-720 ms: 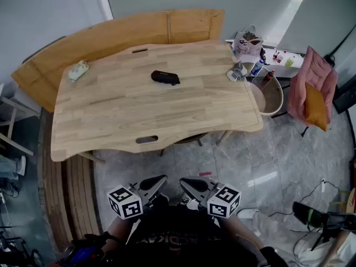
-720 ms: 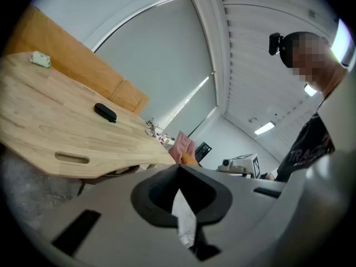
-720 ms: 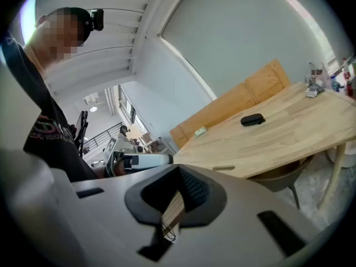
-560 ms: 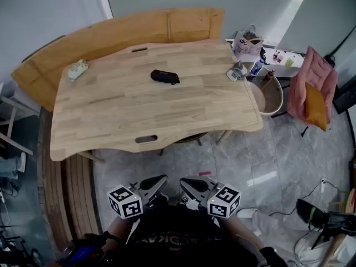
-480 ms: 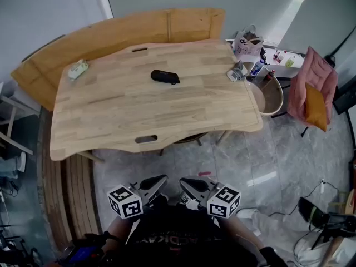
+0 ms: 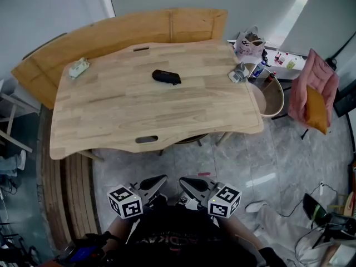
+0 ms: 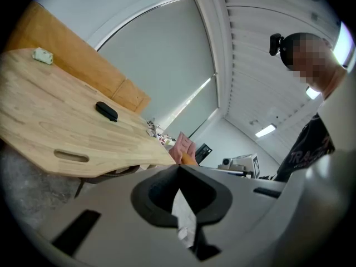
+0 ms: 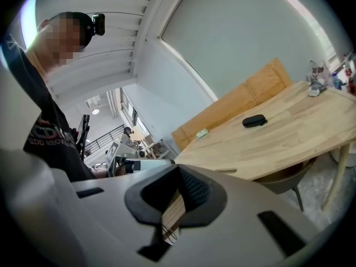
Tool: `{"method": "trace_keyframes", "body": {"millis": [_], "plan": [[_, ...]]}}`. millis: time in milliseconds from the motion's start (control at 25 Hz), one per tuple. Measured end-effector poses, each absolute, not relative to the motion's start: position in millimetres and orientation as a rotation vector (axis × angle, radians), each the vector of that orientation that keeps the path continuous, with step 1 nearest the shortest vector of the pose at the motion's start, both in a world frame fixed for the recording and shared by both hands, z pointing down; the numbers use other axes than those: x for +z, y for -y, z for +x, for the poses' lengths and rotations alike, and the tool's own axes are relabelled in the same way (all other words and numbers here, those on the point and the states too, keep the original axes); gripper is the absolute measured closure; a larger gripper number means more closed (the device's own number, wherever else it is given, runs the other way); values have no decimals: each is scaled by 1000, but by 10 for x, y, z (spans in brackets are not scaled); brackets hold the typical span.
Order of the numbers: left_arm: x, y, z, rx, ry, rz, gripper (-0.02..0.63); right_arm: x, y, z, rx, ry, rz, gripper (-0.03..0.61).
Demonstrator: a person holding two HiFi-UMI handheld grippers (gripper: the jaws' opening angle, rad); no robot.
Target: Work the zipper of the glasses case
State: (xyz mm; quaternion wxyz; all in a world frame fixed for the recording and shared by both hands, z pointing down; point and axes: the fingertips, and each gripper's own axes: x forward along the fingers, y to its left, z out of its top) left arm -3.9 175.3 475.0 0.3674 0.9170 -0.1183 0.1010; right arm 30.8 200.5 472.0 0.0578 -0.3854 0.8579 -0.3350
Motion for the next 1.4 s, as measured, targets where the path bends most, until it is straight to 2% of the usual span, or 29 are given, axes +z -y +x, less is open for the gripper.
{"method": "trace_keyframes", "body": {"millis": [400, 1400], "plan": [[4726, -1641, -113, 234, 304, 2345, 611, 4721, -1916, 269, -1050, -2566, -1165, 565], [4518, -609, -844, 178, 229, 2383, 611, 4418, -920, -250, -955, -2475, -1329, 565]]}}
